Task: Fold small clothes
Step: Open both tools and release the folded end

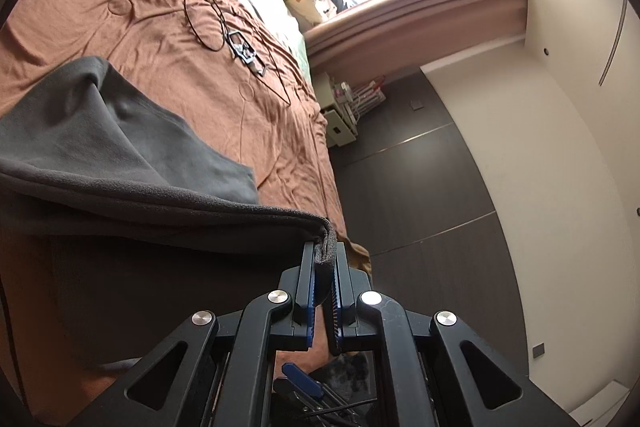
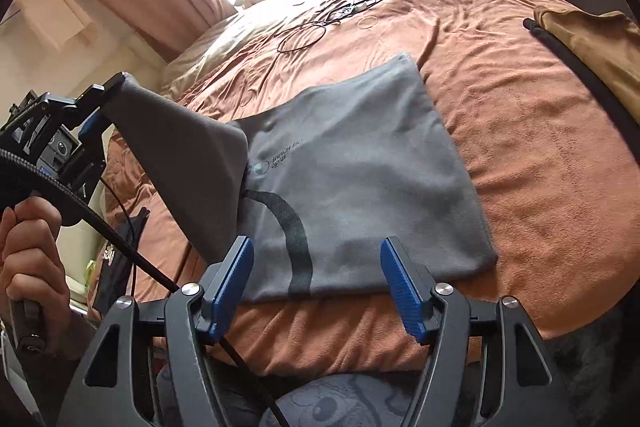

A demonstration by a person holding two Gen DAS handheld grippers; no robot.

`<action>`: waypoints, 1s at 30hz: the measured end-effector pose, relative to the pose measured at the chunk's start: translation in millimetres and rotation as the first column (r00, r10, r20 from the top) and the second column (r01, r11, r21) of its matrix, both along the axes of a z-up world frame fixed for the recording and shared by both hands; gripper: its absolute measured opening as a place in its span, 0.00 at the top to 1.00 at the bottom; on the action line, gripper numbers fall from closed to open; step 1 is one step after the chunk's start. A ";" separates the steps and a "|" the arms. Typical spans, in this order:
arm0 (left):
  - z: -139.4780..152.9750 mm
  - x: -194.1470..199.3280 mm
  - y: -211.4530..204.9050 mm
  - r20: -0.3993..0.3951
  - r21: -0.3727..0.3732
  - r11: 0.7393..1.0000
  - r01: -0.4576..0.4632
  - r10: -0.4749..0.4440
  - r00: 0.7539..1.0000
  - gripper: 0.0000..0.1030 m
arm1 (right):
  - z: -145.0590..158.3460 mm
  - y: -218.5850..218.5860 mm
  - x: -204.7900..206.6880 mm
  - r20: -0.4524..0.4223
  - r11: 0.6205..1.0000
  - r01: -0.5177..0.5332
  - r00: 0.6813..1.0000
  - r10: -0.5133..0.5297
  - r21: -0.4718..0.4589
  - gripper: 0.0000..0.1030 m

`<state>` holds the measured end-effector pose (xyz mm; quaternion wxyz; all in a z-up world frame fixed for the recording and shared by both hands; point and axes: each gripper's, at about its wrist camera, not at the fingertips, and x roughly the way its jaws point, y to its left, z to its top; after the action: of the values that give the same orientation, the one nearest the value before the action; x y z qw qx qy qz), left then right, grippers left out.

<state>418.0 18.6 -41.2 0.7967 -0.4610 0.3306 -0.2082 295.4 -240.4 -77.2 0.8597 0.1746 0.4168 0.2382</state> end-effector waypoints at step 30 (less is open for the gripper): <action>-53.5 3.5 31.0 -0.259 0.251 0.965 0.081 -0.014 0.966 0.22 | -22.3 0.8 42.4 -0.024 0.967 -0.112 0.994 0.110 -0.230 0.38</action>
<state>421.4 49.6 -94.7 0.7956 -0.3678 0.4658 -0.1213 337.8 -239.6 -99.5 0.8572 0.0510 0.4553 0.2350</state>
